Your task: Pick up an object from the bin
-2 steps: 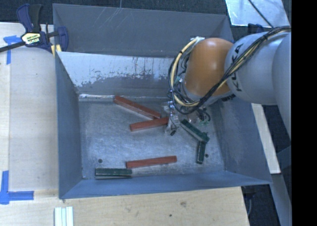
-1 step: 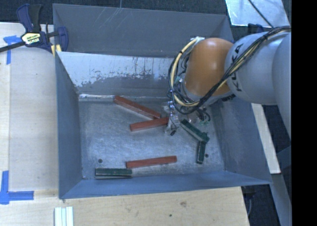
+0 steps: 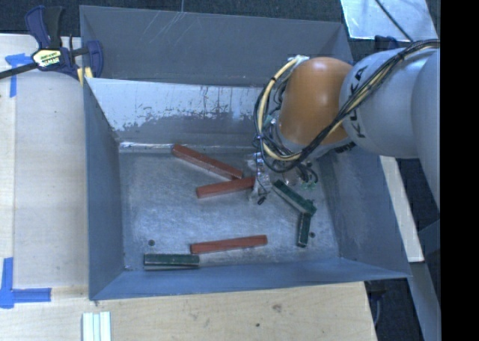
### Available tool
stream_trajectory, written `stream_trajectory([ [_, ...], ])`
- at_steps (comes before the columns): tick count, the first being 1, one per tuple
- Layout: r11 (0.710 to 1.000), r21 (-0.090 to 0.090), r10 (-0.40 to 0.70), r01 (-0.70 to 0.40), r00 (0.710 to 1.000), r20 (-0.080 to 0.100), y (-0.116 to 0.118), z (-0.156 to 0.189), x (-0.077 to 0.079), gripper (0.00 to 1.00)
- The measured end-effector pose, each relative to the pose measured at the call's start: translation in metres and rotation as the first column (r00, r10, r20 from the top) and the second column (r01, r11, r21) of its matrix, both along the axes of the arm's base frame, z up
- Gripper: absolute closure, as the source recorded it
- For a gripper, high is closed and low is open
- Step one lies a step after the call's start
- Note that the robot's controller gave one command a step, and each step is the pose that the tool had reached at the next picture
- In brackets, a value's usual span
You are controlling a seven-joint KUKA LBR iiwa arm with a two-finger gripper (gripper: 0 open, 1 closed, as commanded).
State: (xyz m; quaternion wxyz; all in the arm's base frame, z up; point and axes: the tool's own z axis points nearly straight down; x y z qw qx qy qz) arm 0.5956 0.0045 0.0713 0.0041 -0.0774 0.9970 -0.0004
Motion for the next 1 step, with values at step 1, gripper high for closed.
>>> stream_trajectory([
  [1, 1.0, 0.0, 0.0, 0.0, 1.0, 0.0, 0.0, 0.0, 0.0, 1.0],
])
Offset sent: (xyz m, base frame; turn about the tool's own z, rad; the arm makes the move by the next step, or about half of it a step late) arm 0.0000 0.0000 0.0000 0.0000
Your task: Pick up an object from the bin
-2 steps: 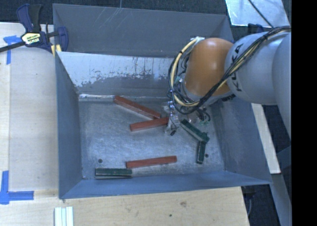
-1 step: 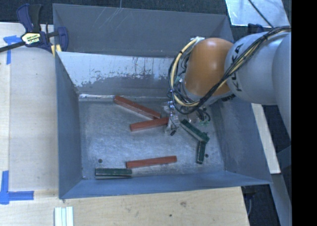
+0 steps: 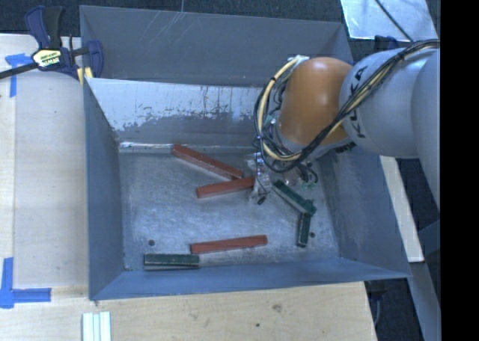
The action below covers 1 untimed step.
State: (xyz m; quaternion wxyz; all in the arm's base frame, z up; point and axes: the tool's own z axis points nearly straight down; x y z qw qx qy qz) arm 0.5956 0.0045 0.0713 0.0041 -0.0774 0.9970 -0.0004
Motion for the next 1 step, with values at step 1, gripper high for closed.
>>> stream_trajectory([
  [1, 1.0, 0.0, 0.0, 0.0, 1.0, 0.0, 0.0, 0.0, 0.0, 1.0],
])
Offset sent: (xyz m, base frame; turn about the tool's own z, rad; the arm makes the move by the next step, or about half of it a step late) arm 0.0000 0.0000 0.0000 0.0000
